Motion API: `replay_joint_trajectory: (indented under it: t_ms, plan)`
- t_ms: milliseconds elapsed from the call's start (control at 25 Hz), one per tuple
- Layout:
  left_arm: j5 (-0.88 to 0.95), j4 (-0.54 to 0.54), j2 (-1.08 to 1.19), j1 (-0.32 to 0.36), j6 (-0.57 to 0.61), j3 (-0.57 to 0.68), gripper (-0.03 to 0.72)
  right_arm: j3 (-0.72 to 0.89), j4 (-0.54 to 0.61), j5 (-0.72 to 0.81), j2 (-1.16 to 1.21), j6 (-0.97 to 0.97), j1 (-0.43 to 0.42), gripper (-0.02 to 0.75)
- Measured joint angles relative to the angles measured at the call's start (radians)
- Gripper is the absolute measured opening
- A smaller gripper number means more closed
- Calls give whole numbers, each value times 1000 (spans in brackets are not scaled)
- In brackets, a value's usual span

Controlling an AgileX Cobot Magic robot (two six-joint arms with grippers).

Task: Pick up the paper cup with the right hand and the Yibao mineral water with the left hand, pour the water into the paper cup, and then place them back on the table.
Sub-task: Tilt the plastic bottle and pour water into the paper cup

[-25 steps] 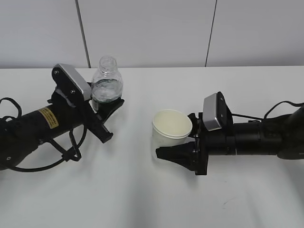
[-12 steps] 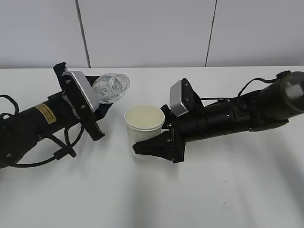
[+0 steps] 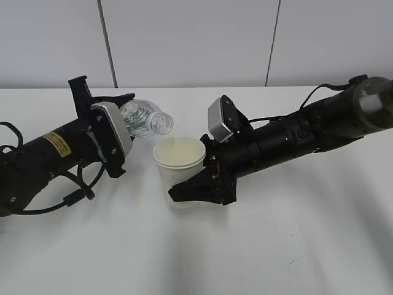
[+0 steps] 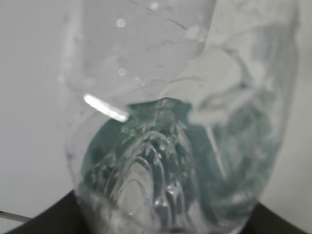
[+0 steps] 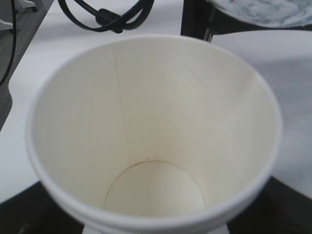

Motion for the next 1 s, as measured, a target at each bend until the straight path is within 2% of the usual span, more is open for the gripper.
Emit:
replay_joint_trajectory:
  t_ms: [160, 840, 1000]
  plan:
    - [1, -1, 0, 0, 48, -20, 355, -17, -43, 2, 1, 44, 14, 543]
    - [1, -4, 0, 0, 379, -29, 354, -20, -56, 74, 1, 75, 23, 543]
    - [1, -4, 0, 0, 415, -29, 354, -20, -78, 74, 1, 85, 23, 543]
